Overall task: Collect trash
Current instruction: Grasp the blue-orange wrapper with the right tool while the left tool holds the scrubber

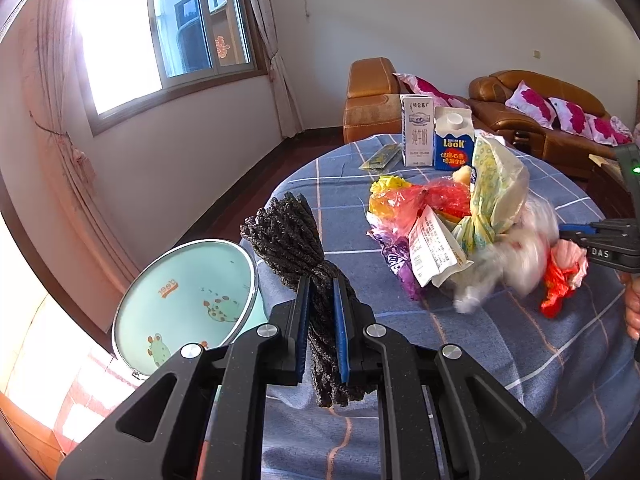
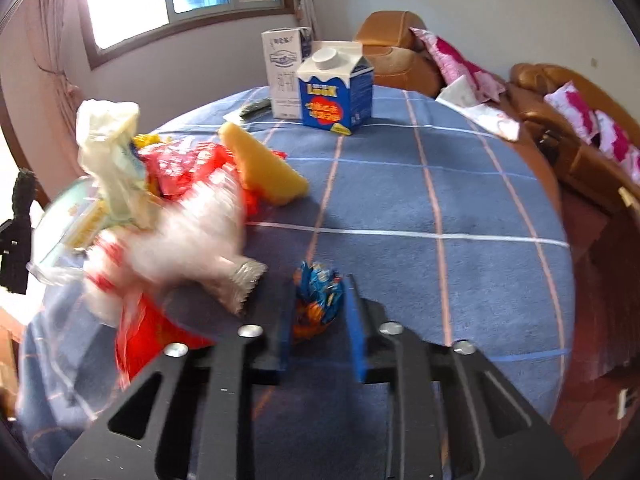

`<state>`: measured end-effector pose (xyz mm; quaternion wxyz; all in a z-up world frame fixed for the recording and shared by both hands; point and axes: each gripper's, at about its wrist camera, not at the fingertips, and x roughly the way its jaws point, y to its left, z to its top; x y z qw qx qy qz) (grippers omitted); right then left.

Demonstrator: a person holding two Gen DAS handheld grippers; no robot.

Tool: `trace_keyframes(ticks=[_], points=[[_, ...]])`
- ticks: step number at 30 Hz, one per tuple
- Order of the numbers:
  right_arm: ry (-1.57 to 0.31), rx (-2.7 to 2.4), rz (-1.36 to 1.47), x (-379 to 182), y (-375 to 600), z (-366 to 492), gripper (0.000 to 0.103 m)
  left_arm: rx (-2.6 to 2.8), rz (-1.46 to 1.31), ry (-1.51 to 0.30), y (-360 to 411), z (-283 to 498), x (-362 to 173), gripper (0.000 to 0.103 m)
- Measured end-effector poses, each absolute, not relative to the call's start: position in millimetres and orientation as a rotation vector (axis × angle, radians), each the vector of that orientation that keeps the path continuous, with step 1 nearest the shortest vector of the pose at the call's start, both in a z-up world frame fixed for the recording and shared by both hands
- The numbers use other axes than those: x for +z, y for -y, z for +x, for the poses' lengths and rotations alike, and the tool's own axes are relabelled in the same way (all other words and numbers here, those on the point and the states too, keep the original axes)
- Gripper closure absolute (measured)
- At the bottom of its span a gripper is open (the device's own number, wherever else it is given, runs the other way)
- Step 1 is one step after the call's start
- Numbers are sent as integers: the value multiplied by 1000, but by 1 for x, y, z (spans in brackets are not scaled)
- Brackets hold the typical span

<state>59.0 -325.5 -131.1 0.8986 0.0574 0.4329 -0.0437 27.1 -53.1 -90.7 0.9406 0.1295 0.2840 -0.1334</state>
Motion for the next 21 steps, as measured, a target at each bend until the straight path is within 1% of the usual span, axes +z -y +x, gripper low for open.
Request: trace_keyframes(ticks=[2,6,13,16,21], points=[[-877,-93,121,-128,323,54,86,-267,261,-571,51,27,-88,91],[-797,-130,145,-110,325,36,87,-241,255,-551,45,26,-79,91],[-619,-224,232,-55,349,15,87,-159,258,-530,27,34,-67,91],[-561,-213,226,-32,339,20,87,-117,260,-525,17,40,-65,92],[-523,-151,171,-10,301,47,87,-52,266,-530,-3,51,-64,91]])
